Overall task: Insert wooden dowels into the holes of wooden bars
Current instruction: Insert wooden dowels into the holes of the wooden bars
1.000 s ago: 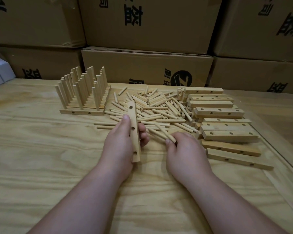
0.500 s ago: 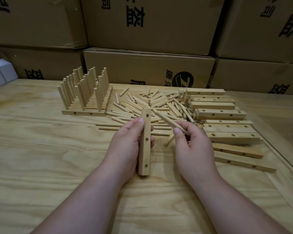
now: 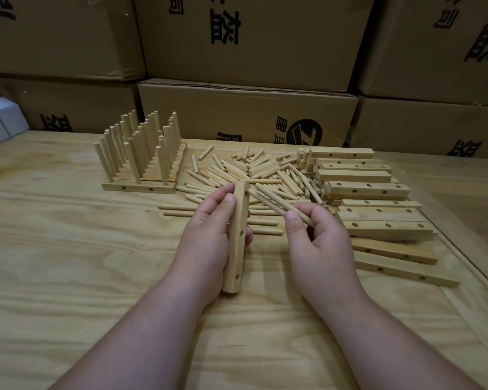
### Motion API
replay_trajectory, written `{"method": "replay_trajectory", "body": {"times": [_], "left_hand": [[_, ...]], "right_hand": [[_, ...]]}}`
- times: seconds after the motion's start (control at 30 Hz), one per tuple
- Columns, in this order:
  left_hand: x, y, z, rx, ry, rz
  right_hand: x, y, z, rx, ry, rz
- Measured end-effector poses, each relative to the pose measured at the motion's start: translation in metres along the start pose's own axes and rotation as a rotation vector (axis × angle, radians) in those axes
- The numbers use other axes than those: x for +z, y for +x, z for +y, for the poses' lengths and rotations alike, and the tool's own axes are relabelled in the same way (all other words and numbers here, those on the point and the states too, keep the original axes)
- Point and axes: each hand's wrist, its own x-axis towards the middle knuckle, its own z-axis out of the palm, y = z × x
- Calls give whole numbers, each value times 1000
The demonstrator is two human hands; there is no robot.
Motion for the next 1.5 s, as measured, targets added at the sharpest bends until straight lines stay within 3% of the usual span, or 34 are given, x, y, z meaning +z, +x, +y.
{"method": "replay_trajectory", "body": {"times": [0.93, 1.07, 1.4, 1.5], "left_hand": [[-3, -9, 2, 22, 308, -169], [-3, -8, 4, -55, 252, -210], [-8, -9, -6, 27, 348, -485], [-6, -9, -6, 66, 355, -452]], "right_hand": [[-7, 1, -5, -30, 4, 86], [-7, 7, 2, 57, 37, 142], [-12, 16, 11, 213, 123, 314], [-11, 16, 11, 222, 137, 327]]}}
